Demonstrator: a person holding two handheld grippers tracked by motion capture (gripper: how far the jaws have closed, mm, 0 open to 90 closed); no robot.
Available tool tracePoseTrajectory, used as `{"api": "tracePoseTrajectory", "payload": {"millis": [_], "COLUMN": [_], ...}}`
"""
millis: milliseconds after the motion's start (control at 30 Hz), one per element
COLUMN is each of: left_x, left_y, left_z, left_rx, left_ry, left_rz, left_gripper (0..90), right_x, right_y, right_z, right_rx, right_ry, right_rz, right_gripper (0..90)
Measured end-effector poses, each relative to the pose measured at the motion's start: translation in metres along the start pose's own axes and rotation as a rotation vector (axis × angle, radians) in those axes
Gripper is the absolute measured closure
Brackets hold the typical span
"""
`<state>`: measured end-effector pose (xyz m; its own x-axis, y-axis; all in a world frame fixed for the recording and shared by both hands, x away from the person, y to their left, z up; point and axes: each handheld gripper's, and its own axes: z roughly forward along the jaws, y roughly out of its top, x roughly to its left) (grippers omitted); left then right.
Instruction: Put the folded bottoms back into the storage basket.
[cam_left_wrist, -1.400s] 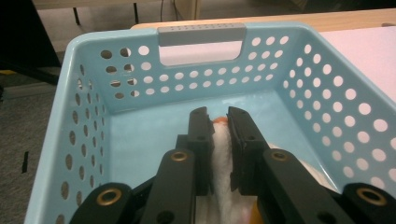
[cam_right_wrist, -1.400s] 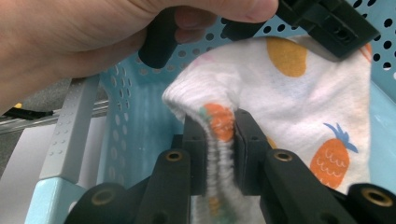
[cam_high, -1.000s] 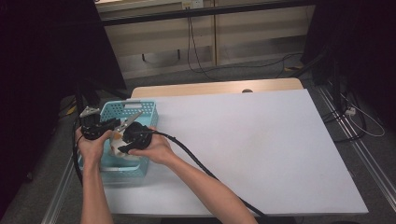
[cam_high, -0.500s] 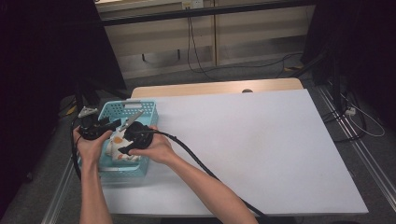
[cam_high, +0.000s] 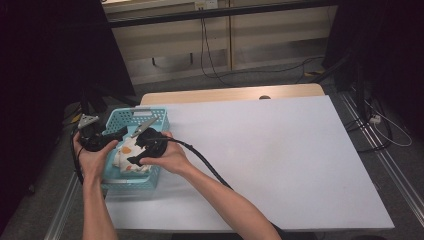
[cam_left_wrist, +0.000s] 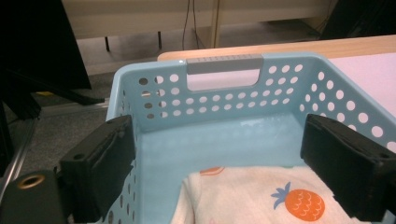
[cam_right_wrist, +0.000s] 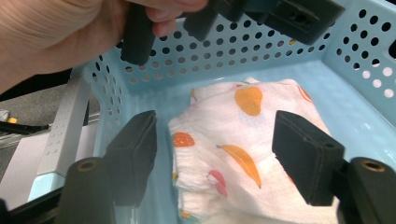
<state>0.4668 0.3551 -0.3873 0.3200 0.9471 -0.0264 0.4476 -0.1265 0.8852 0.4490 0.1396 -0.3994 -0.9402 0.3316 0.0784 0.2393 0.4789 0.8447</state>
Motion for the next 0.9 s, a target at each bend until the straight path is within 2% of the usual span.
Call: {"api": "tracePoseTrajectory", "payload": {"millis": [67, 233, 267, 333, 433, 500, 667, 767, 867, 900], "left_x": [-0.001, -0.007, -0.008, -0.011, -0.015, -0.018, -0.026, -0.028, -0.031, -0.032], "left_y": [0.002, 0.008, 0.009, 0.013, 0.017, 0.018, 0.025, 0.025, 0.025, 0.025], "left_z": [-0.001, -0.004, -0.006, -0.008, -0.012, -0.015, -0.024, -0.026, -0.027, -0.027], "left_rx": [-0.014, -0.026, -0.022, -0.025, -0.015, -0.007, -0.026, -0.033, -0.026, -0.038], "left_ry": [0.003, -0.009, -0.005, -0.007, -0.016, -0.019, -0.021, -0.031, -0.037, -0.039], "left_rz": [-0.001, 0.021, 0.027, 0.009, 0.035, 0.033, 0.047, 0.04, 0.06, 0.059], "left_gripper": [5.0, 3.9, 3.8, 3.3, 3.4, 3.9, 4.5, 4.5, 4.7, 5.0], "right_x": [-0.001, -0.003, -0.003, -0.004, -0.002, -0.001, -0.003, -0.002, -0.001, -0.001], "right_y": [0.0, 0.001, 0.002, 0.002, 0.004, 0.006, 0.006, 0.002, -0.001, -0.002], "right_z": [-0.002, -0.009, -0.011, -0.012, -0.016, -0.021, -0.028, -0.031, -0.035, -0.037], "right_rx": [-0.005, -0.024, -0.03, -0.032, -0.04, -0.053, -0.056, -0.061, -0.068, -0.074], "right_ry": [-0.004, -0.016, -0.02, -0.032, -0.037, -0.047, -0.066, -0.095, -0.125, -0.129], "right_rz": [0.005, 0.011, 0.019, 0.02, 0.015, 0.016, 0.022, 0.017, 0.015, 0.02], "right_gripper": [24.1, 18.1, 18.0, 17.6, 13.6, 13.6, 12.3, 10.7, 9.4, 9.3]}}
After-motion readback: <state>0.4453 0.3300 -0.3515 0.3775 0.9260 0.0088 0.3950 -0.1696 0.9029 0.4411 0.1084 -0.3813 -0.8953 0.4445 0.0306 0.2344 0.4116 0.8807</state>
